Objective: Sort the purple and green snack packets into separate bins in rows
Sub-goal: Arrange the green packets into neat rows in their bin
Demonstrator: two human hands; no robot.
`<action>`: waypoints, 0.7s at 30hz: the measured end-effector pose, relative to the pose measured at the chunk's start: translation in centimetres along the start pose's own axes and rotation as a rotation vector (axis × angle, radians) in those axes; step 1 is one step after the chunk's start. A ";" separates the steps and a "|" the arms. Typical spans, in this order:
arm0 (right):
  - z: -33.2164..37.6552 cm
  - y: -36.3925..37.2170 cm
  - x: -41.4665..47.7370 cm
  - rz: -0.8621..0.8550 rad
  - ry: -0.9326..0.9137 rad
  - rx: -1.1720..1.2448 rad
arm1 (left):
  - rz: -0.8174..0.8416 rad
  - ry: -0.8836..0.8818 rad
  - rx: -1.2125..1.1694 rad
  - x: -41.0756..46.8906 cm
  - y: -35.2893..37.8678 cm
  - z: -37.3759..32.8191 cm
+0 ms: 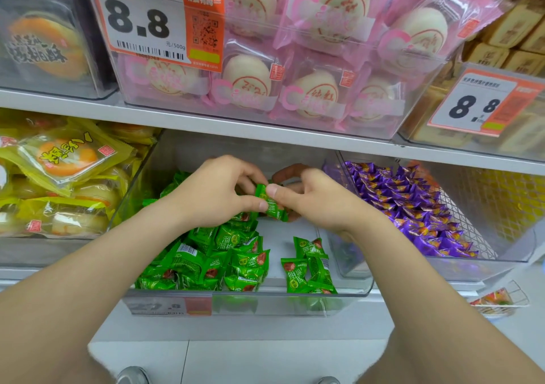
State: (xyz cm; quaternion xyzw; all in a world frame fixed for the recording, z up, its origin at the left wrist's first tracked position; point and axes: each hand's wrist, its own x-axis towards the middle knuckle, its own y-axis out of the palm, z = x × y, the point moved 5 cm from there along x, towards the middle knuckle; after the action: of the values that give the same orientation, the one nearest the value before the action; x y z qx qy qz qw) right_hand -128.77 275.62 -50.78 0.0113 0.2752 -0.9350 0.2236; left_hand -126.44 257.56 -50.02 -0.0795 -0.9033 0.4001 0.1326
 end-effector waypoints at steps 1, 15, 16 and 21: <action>0.1 -0.2 0.0 0.014 -0.011 0.005 | -0.004 -0.024 0.007 -0.1 -0.2 0.2; -4.8 0.6 3.1 -0.153 0.041 -0.843 | 0.151 -0.017 0.436 -0.7 1.3 1.8; -4.9 0.9 3.4 -0.161 0.043 -0.847 | 0.155 -0.018 0.433 -0.7 1.4 1.8; -5.3 1.9 4.5 -0.218 0.045 -0.825 | 0.170 -0.024 0.434 -0.8 1.6 2.0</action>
State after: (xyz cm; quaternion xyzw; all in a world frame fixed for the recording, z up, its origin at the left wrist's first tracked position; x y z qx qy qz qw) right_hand -132.52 275.10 -56.94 -0.0881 0.6306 -0.7641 0.1032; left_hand -126.24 257.07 -52.61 -0.1200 -0.7878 0.5955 0.1017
